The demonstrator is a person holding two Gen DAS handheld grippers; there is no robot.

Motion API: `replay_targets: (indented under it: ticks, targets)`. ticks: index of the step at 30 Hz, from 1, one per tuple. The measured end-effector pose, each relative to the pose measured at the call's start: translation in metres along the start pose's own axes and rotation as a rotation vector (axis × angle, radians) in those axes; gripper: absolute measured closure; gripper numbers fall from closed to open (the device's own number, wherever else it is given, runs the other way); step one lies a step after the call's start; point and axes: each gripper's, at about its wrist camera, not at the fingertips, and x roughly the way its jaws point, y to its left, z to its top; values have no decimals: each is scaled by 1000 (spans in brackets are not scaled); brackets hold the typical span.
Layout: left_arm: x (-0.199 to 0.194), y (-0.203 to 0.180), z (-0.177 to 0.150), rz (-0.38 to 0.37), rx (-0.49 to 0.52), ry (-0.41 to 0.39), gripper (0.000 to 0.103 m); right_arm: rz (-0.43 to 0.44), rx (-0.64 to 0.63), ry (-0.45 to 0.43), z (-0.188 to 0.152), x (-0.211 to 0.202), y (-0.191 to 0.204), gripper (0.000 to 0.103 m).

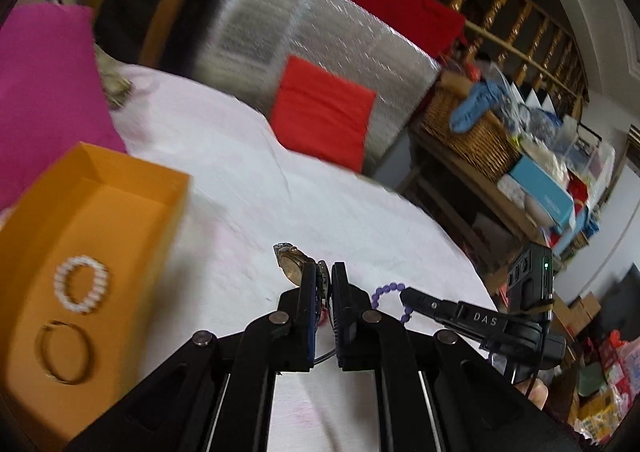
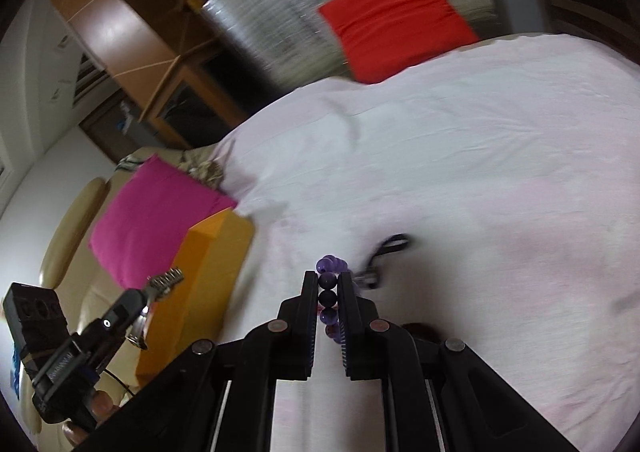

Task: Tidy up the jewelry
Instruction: 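Carry the watch with the left tool while the right tool lowers the purple bracelet into the box, then open both tools to drop the watch and purple bracelet into the box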

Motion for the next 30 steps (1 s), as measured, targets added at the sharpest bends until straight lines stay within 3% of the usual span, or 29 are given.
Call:
replay_targets:
  ticks: [4, 9, 18, 26, 30]
  targets:
    - [-30, 32, 7, 78, -43, -51, 96, 53, -51, 36, 0, 25, 49, 92]
    - [-56, 82, 9, 265, -109, -85, 96, 87, -129, 86, 2, 70, 116, 92]
    - [-46, 163, -3, 522, -289, 13, 96, 107, -178, 163, 9, 154, 207, 92]
    - [-21, 193, -15, 639, -359, 126, 95, -32, -229, 237, -3, 226, 233, 91]
    - [-16, 192, -16, 683, -350, 143, 95, -98, -238, 255, -6, 238, 231, 90]
